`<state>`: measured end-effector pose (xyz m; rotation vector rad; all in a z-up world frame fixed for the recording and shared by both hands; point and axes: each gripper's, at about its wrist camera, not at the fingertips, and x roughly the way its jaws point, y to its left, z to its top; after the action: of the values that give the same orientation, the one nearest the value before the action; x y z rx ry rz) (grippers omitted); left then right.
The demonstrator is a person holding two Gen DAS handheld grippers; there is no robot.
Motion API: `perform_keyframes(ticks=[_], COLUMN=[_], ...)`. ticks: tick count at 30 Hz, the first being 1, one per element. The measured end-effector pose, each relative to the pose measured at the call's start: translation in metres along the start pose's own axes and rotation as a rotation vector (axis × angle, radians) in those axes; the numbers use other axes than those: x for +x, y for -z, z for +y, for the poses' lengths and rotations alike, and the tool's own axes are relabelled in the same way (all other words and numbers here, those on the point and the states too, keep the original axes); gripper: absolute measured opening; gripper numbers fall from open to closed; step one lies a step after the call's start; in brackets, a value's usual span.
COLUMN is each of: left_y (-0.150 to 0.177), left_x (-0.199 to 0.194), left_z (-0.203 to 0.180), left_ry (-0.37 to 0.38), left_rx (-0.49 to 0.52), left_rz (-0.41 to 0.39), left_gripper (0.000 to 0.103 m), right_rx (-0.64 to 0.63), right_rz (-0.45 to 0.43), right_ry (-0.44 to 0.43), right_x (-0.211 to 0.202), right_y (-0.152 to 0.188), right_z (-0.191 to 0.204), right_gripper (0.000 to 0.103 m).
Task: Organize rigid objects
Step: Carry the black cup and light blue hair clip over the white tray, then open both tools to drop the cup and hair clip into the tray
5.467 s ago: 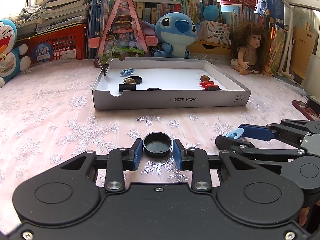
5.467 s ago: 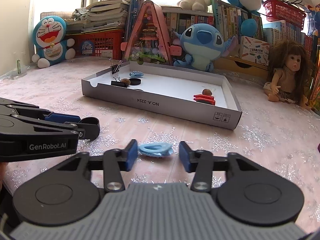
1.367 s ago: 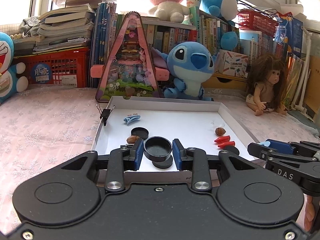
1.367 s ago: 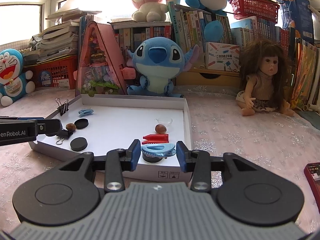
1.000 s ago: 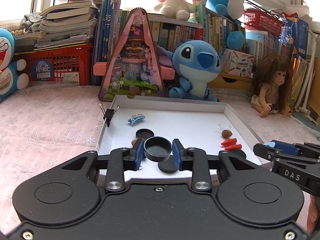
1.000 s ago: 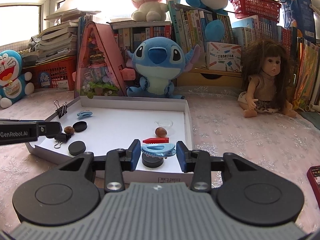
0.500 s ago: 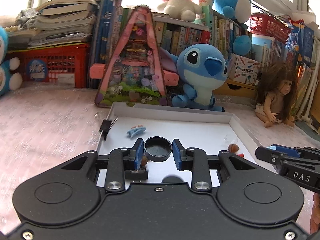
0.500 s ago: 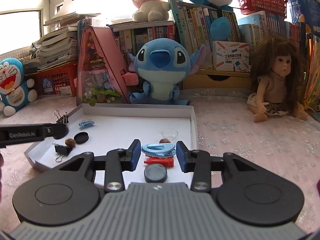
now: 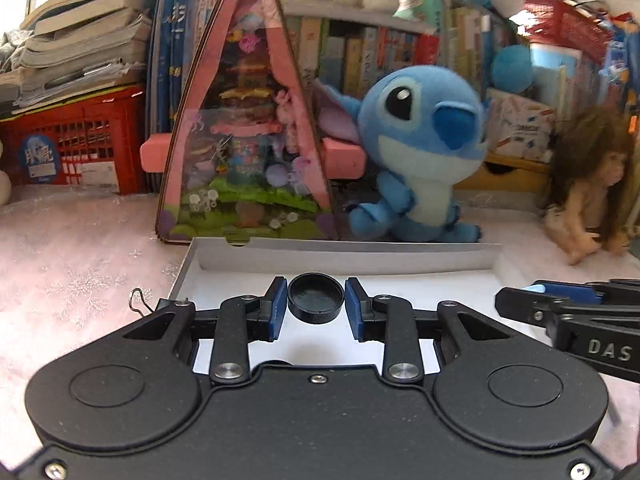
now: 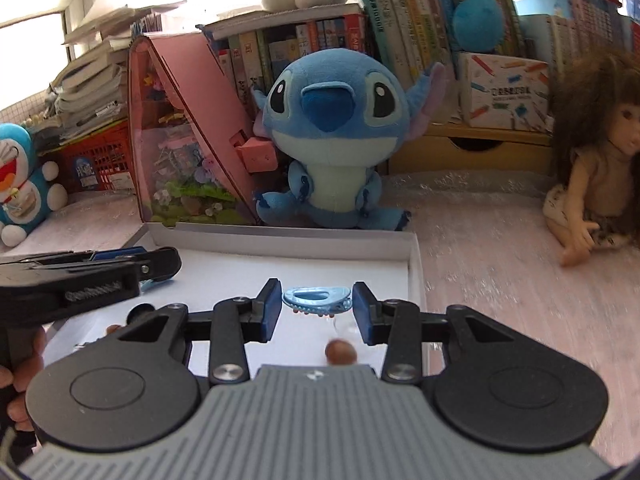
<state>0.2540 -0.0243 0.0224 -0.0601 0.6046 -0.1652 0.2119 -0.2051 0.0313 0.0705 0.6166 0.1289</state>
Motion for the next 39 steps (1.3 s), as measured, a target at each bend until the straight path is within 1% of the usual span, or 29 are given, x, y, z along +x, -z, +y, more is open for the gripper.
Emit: perform_keyframes(ticks=[2,4,9,14,21,29,39], left_y=[0.000,0.000,0.000,0.001,0.002,0.002,0.003], left_x=[0.010,0.015,0.027,0.033,0.036,0.037,0.039], left_z=[-0.001,-0.002,-0.005,-0.008,-0.012,-0.009,-0.008], left_ry=[0.001,0.007,-0.002,0.004,-0.005,0.000,-0.001], left_rx=[0.001,0.013,0.034,0.055,0.077,0.064,0.054], left_rz=[0.033,0.033,0.072,0.127,0.138,0.149,0.165], left_gripper=[0.029,0.029,0.029,0.029,0.030,0.030,0.030], right_rx=[-0.017,-0.030,0.007,0.028,0.034,0.044,0.050], right_rz=[0.008,0.003,0.009,0.042,0.081,0.126,0.138], right_ry=[0.004,0.005,0.016,0.021,0.046,0.065,0.065], right_x=[0.006,0.012,0.027,0.038,0.048,0.054,0.055], right_y=[-0.002,-0.004,-0.005,-0.004,-0.001,0.000,0.001], right_z=[0.002,0.002,-0.004,-0.009,-0.009,-0.011,-0.011], right_gripper=[0.045,0.045,0.045,0.045,0.045,0.045,0.048])
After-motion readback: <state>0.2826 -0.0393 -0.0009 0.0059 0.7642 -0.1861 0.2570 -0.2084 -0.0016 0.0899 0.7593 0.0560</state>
